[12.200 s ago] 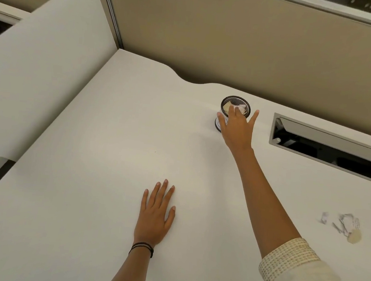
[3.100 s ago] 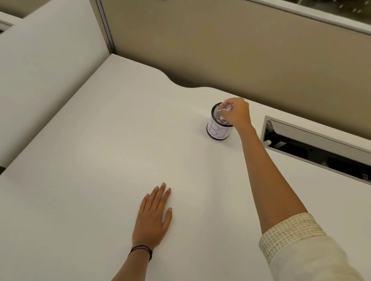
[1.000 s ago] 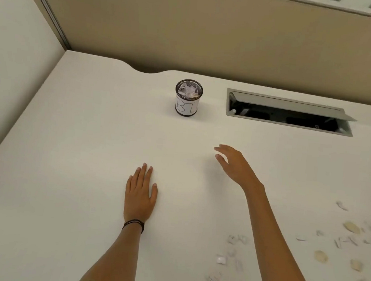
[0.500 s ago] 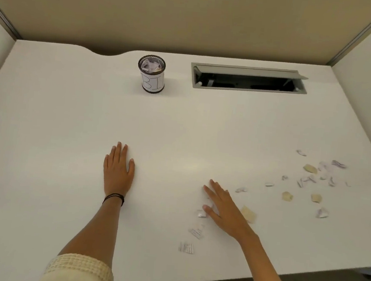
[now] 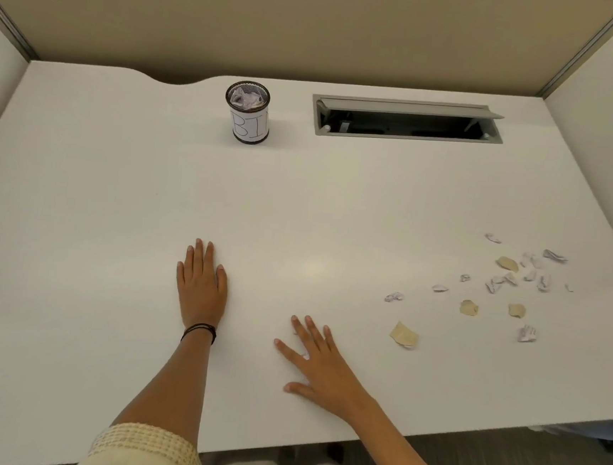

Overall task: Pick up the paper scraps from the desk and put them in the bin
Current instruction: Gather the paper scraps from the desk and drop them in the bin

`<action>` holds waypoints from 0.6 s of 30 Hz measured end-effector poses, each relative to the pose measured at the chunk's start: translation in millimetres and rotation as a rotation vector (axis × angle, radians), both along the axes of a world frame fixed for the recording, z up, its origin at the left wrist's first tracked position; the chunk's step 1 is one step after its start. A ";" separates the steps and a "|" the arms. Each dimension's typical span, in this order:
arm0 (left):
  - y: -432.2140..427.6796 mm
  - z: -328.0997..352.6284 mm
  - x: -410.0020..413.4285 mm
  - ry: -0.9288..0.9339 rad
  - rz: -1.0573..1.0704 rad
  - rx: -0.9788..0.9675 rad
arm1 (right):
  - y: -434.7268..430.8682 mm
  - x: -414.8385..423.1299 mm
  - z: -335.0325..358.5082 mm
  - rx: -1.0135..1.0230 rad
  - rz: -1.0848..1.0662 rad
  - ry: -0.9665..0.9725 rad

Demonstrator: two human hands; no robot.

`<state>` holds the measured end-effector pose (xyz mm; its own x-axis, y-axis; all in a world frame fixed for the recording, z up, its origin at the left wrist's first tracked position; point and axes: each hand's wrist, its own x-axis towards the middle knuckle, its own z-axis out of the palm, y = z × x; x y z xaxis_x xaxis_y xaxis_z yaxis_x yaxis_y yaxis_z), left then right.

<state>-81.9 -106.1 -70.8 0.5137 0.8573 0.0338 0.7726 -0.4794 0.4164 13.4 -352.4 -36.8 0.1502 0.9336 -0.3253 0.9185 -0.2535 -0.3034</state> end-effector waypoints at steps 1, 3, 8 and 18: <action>-1.4 -0.1 0.1 0.001 -0.001 -0.002 | 2.7 0.5 -1.4 0.003 0.008 -0.017; -2.3 -0.1 -0.1 0.001 -0.006 -0.003 | 9.5 7.3 -2.2 -0.014 0.008 0.013; -1.7 1.0 -1.4 -0.012 -0.008 -0.006 | 27.7 28.6 10.8 0.046 -0.067 0.143; -1.6 1.2 0.7 -0.029 0.006 0.005 | 15.9 27.3 27.0 -0.201 0.147 0.072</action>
